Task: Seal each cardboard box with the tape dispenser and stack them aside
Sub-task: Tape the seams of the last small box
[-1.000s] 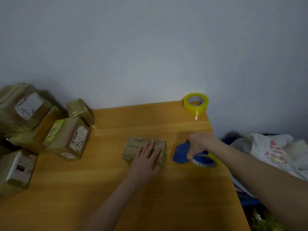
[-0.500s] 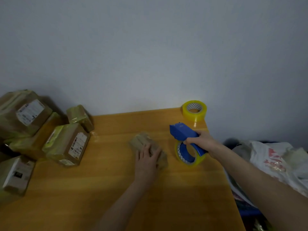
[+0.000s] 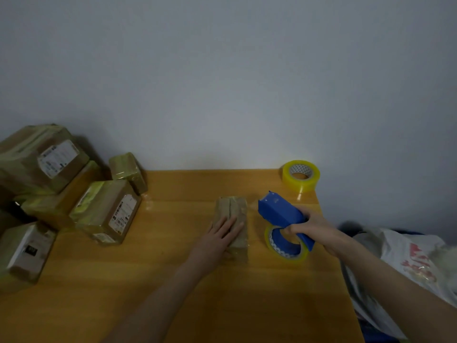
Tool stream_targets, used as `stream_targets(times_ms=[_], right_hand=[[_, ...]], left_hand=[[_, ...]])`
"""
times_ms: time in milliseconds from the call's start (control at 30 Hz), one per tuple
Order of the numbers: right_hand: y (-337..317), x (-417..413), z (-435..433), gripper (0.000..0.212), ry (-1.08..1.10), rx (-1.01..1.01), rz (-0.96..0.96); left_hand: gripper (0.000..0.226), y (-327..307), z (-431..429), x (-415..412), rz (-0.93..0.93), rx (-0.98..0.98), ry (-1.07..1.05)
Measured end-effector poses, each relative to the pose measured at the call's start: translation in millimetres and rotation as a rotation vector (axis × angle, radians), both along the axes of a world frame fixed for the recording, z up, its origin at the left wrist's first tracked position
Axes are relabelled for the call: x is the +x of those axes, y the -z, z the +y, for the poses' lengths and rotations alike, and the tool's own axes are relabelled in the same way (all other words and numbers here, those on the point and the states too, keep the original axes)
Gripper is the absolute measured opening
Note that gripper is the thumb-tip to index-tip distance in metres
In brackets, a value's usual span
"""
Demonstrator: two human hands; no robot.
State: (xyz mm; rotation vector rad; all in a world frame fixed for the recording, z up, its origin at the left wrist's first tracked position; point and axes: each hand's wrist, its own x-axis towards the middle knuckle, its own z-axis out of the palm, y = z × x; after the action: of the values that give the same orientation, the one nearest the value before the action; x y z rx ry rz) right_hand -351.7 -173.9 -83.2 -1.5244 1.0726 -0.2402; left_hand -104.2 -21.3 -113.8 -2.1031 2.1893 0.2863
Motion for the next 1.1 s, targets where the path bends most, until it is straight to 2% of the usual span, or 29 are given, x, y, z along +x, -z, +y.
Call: stream_targets(times_ms=[133,200,267,300,333,400,433,500,567,667,733,800,933,1100], right_hand=[[-14.9,-9.0,2.9,0.072,-0.069,-0.034,-0.022],[-24.6,-13.5,4.9,0.075,-0.098,-0.034,-0.047],[-32.6,-17.8,7.4,0.075,-0.127,-0.037,-0.065],[-35.9,-19.5,8.7,0.075,-0.141,-0.040,-0.072],[-38.8,-20.3,10.4,0.074,-0.157,-0.044,-0.079],[-44.8,-18.8,15.0,0.071,-0.197,-0.051,-0.089],[-48.2,-17.4,18.2,0.070,-0.218,-0.056,-0.092],[-54.4,-13.1,23.5,0.066,-0.251,-0.073,-0.088],[-58.6,-8.2,27.9,0.062,-0.282,-0.090,-0.079],[-62.8,-0.3,33.5,0.068,-0.330,-0.128,-0.047],[-64.9,3.8,37.2,0.071,-0.369,-0.151,-0.017],[-65.7,7.5,40.5,0.073,-0.408,-0.182,0.021],[-65.5,16.7,46.1,0.079,-0.480,-0.308,0.078],[-74.0,25.0,43.7,0.072,-0.529,-0.444,0.107]], left_hand=[[0.092,-19.2,2.0,11.8,-0.040,0.051,0.071],[0.088,-34.5,4.4,12.8,0.088,-0.084,-0.047],[0.069,-50.7,4.8,7.5,0.406,-0.338,-0.323],[0.057,-58.3,3.9,4.1,0.587,-0.415,-0.473],[0.052,-64.9,3.3,-0.3,0.791,-0.410,-0.606],[0.058,-71.8,2.9,-12.9,1.204,-0.216,-0.758],[0.066,-73.4,3.7,-18.4,1.344,-0.115,-0.799],[0.078,-74.1,4.8,-25.5,1.523,0.043,-0.873],[0.077,-70.7,5.5,-28.7,1.634,0.170,-0.888],[0.046,-64.2,8.7,-28.2,1.672,0.226,-0.878],[0.025,-59.5,11.3,-25.4,1.713,0.165,-0.898],[0.011,-58.2,14.1,-23.6,1.676,0.071,-0.901],[0.012,-57.3,17.7,-19.7,1.391,-0.077,-0.869],[0.015,-65.7,20.2,-8.3,1.272,-0.132,-0.811]])
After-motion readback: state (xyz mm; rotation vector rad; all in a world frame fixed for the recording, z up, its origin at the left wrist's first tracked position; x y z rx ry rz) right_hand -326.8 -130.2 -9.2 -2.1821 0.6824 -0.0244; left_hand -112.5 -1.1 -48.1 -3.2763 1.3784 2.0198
